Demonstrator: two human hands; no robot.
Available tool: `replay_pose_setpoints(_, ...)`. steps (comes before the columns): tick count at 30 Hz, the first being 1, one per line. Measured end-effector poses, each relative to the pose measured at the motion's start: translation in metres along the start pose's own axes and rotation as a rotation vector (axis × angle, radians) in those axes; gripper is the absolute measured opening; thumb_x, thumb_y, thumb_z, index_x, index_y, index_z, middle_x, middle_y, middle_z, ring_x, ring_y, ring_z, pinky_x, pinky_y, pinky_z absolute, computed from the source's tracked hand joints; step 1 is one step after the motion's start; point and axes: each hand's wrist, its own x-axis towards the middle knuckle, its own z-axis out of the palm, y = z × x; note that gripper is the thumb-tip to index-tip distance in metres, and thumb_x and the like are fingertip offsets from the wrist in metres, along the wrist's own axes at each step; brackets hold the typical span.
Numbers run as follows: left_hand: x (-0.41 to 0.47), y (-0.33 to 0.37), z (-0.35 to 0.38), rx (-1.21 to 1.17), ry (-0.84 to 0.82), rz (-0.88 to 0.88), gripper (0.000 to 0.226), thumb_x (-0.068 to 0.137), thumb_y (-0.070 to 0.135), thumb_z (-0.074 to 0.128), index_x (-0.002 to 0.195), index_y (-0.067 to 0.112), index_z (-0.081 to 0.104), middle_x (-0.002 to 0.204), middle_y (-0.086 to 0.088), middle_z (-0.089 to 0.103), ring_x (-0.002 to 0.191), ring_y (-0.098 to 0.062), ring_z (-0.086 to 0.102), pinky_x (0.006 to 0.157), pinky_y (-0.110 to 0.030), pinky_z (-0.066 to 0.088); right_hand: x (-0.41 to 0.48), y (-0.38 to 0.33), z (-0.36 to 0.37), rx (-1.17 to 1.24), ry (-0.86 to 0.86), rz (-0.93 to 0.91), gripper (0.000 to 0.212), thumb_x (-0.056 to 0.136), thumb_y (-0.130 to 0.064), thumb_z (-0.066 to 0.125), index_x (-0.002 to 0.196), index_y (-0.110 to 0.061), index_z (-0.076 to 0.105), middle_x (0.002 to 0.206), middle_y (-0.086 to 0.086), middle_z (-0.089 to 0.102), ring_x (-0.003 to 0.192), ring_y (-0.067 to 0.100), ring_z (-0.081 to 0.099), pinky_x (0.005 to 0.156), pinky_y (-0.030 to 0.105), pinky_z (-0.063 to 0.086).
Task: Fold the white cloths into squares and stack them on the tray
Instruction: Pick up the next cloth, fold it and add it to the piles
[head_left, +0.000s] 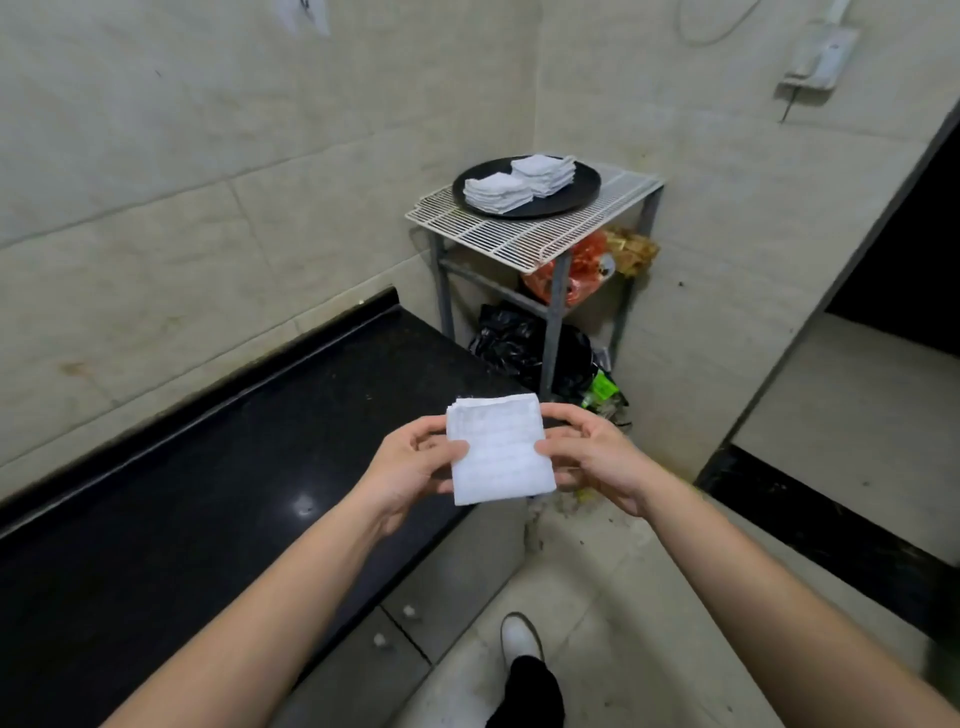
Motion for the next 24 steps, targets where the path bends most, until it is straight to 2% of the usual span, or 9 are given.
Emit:
replay_pose_setpoints(4,0.093,0.021,0.037,-0.037,0.015,0.023,0.028,0.088,0.003,0.068,0.114,0.010,0.066,0.107,-0.014,0.074,0.092,-0.023,0.072,0.071,-0.038,0.059,0.061,-0.033,-0.054,-0.034,0.081,-0.027,0.039,0.092,0.003,0.062,0.127,-0.014,0.059,0.098,0.009,0.070,0.062,0.009,0.070,0.049,0.022,0.052)
replay_pose_setpoints(5,0.114,0.029,0.046,-0.052,0.015,0.029,0.028,0.088,0.003,0.069,0.114,0.010,0.067,0.107,-0.014,0.074,0.092,-0.023,0.072,0.070,-0.037,0.058,0.076,-0.043,-0.068,-0.044,0.095,-0.037,0.038,0.093,0.001,0.062,0.127,-0.015,0.059,0.100,0.009,0.071,0.063,0.009,0.070,0.049,0.022,0.051)
replay_pose_setpoints(8,0.173,0.059,0.072,-0.095,0.018,0.031,0.028,0.088,0.003,0.069,0.114,0.009,0.067,0.106,-0.015,0.074,0.091,-0.024,0.072,0.065,-0.033,0.058,0.124,-0.079,-0.109,-0.110,0.122,-0.050,0.038,0.093,-0.006,0.064,0.128,-0.022,0.060,0.104,0.007,0.073,0.085,0.018,0.073,0.061,0.029,0.055)
replay_pose_setpoints(10,0.209,0.083,0.087,-0.107,0.015,0.026,0.028,0.088,0.004,0.069,0.115,0.009,0.066,0.105,-0.014,0.074,0.090,-0.023,0.073,0.063,-0.031,0.058,0.154,-0.104,-0.134,-0.132,0.118,-0.049,0.038,0.093,-0.007,0.065,0.127,-0.024,0.060,0.107,0.010,0.072,0.093,0.023,0.072,0.067,0.034,0.057)
replay_pose_setpoints(12,0.242,0.112,0.098,-0.116,0.007,0.046,0.029,0.088,0.004,0.069,0.116,0.007,0.066,0.101,-0.012,0.074,0.086,-0.021,0.073,0.062,-0.030,0.058,0.182,-0.134,-0.154,-0.125,0.123,-0.083,0.037,0.093,-0.005,0.064,0.125,-0.023,0.061,0.104,0.010,0.072,0.090,0.020,0.073,0.065,0.032,0.057)
replay_pose_setpoints(15,0.286,0.150,0.112,-0.119,0.025,0.077,0.030,0.087,0.002,0.070,0.116,0.002,0.064,0.089,-0.009,0.071,0.073,-0.015,0.071,0.058,-0.029,0.057,0.217,-0.172,-0.181,-0.098,0.141,-0.111,0.037,0.092,0.000,0.063,0.124,-0.020,0.062,0.095,0.005,0.072,0.071,0.008,0.070,0.054,0.022,0.053)
replay_pose_setpoints(19,0.329,0.178,0.123,-0.108,0.040,0.100,0.029,0.087,0.001,0.069,0.116,0.002,0.063,0.060,0.008,0.060,0.064,-0.010,0.065,0.059,-0.031,0.059,0.265,-0.202,-0.205,-0.115,0.136,-0.138,0.041,0.092,0.002,0.063,0.130,-0.014,0.059,0.097,0.011,0.068,0.068,0.008,0.068,0.050,0.022,0.051)
replay_pose_setpoints(21,0.358,0.194,0.124,-0.114,0.088,0.125,0.030,0.087,0.002,0.070,0.116,0.002,0.064,0.061,0.008,0.058,0.069,-0.011,0.065,0.060,-0.032,0.059,0.302,-0.224,-0.217,-0.168,0.102,-0.145,0.041,0.092,0.000,0.063,0.130,-0.017,0.060,0.096,0.011,0.069,0.071,0.009,0.069,0.052,0.024,0.052)
replay_pose_setpoints(24,0.395,0.210,0.120,-0.146,0.196,0.130,0.028,0.085,0.004,0.072,0.113,0.004,0.065,0.074,-0.003,0.064,0.073,-0.013,0.069,0.055,-0.025,0.056,0.350,-0.250,-0.225,-0.227,0.042,-0.167,0.038,0.093,-0.005,0.063,0.127,-0.024,0.062,0.097,0.004,0.074,0.081,0.011,0.071,0.063,0.029,0.058)
